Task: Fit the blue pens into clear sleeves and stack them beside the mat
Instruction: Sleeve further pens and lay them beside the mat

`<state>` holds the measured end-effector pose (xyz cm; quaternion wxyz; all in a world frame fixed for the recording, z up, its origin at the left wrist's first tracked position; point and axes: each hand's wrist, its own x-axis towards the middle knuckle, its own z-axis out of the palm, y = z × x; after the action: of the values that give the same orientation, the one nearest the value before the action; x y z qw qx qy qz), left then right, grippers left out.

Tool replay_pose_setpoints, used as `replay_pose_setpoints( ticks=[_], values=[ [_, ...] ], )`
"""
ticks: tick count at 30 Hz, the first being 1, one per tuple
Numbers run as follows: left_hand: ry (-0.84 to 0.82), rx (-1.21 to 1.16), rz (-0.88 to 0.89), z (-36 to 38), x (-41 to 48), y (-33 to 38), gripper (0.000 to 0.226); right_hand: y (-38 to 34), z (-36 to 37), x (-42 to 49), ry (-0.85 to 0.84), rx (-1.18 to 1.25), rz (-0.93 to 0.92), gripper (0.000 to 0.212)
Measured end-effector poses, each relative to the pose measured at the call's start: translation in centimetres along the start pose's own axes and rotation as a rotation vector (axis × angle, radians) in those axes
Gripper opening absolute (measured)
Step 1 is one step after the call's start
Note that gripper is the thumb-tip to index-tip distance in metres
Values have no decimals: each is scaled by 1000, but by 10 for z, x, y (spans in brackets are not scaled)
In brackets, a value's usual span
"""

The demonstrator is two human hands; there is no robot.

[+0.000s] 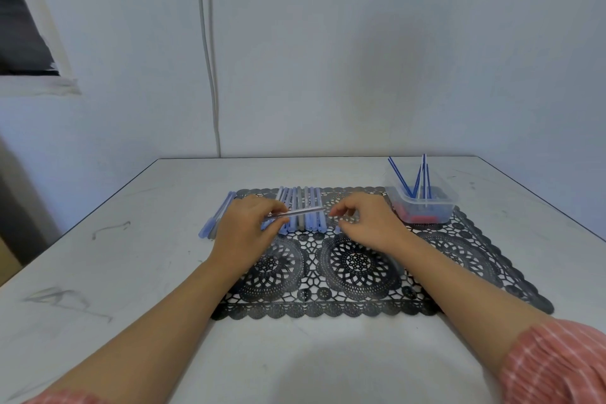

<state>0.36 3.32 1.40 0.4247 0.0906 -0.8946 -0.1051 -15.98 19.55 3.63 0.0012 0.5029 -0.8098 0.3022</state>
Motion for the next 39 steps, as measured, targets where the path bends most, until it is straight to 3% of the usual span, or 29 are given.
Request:
replay_pose_setpoints(
  ticks=[6,17,24,31,39],
  values=[
    [-11,9,12,0,0,-1,15,-1,4,-1,-127,-228,-91,27],
    [-4,12,7,2,1,-1,15,-2,5,0,-152,-199,-33,22],
    [8,46,30,3,1,-3,19,-5,5,0,25,-41,-16,21],
    [13,46,68,3,2,-3,20,-12,5,-3,241,35,-161,22],
    [24,31,74,2,2,-4,32,-11,8,-4,271,97,-190,21]
  ],
)
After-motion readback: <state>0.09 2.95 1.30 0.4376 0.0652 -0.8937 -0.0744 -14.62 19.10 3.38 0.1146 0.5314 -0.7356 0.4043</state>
